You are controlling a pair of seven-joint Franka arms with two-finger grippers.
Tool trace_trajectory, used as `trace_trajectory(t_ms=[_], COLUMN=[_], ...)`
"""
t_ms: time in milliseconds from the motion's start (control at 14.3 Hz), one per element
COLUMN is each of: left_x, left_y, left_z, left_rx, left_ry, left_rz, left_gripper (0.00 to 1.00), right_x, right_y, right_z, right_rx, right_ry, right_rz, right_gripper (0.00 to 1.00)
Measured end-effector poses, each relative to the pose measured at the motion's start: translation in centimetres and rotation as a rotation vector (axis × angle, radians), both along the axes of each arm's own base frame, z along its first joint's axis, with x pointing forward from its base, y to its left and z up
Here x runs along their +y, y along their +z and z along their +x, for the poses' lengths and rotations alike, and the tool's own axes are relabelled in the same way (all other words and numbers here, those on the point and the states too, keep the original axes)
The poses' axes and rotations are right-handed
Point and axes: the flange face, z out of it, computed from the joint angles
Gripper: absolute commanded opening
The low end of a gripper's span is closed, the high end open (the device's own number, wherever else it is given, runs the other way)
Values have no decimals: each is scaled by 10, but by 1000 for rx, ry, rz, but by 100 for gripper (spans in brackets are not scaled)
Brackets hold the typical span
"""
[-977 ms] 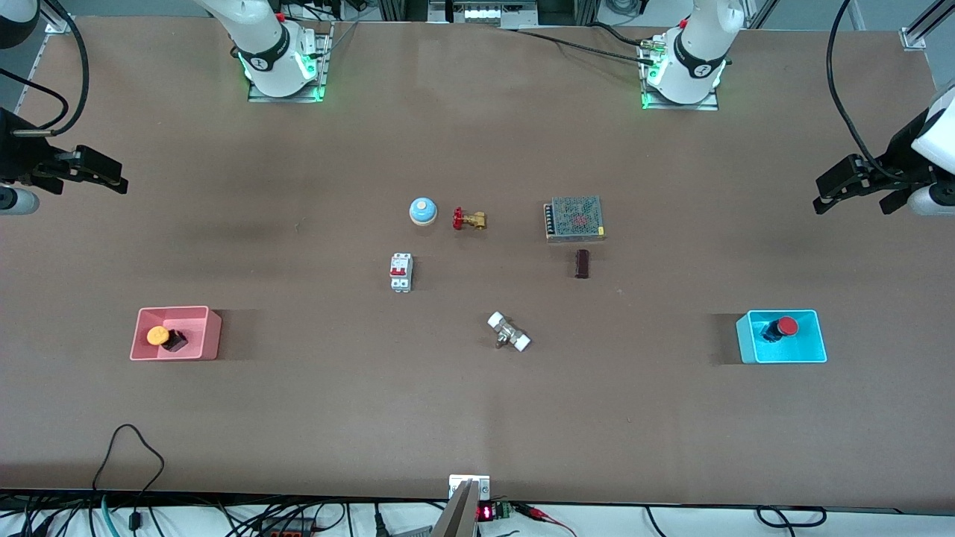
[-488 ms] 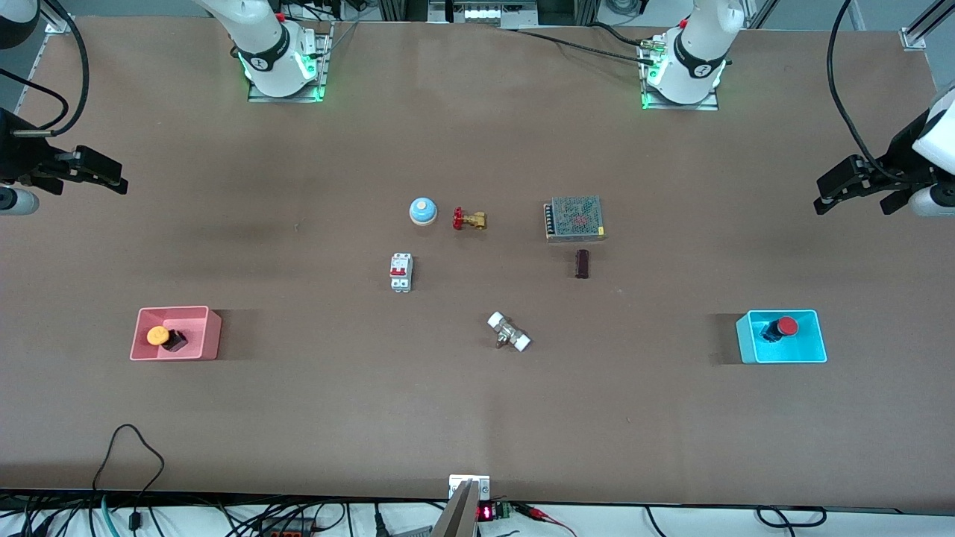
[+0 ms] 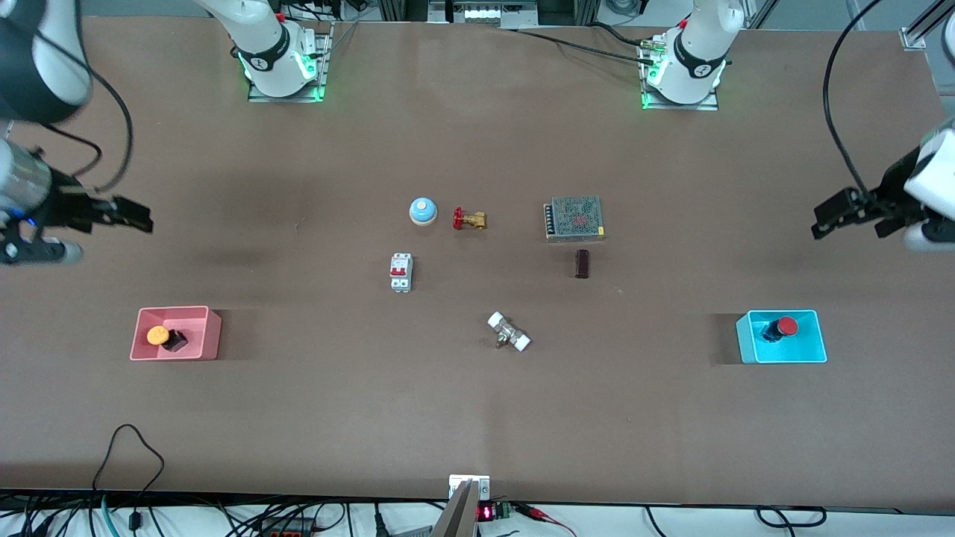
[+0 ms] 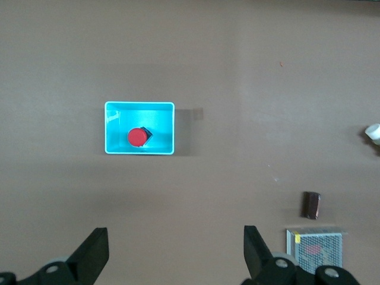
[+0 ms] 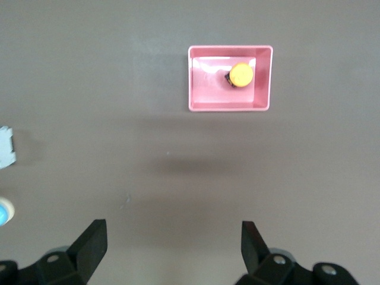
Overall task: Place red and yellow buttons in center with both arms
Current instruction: 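Move the right gripper toward the pink box while the left gripper approaches the cyan box, then lower into the boxes and grasp the yellow and red buttons with both grippers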
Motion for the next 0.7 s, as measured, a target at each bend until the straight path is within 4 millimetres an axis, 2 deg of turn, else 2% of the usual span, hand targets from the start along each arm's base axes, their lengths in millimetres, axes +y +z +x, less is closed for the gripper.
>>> trace_trajectory(t_ms=[209,419,558,698], left_x=[18,29,32,40], left_y=[-32,-72,-112,-153], left_z=[17,36,50,62], left_rx=[12,13,31,47], left_ry=[23,36,34,21], left_rz=[6,10,13,21], left_gripper=[100,100,100,100], right_x=[-20,-62,-75,-75], right_y=[-46,-93,-124,-153], right_z=[26,47,61,73], right_rx=[-31,-44,-58,-80], right_ry=[-27,-1,39,51], right_rz=[-28,-50,-65,-81], right_gripper=[100,100,100,100])
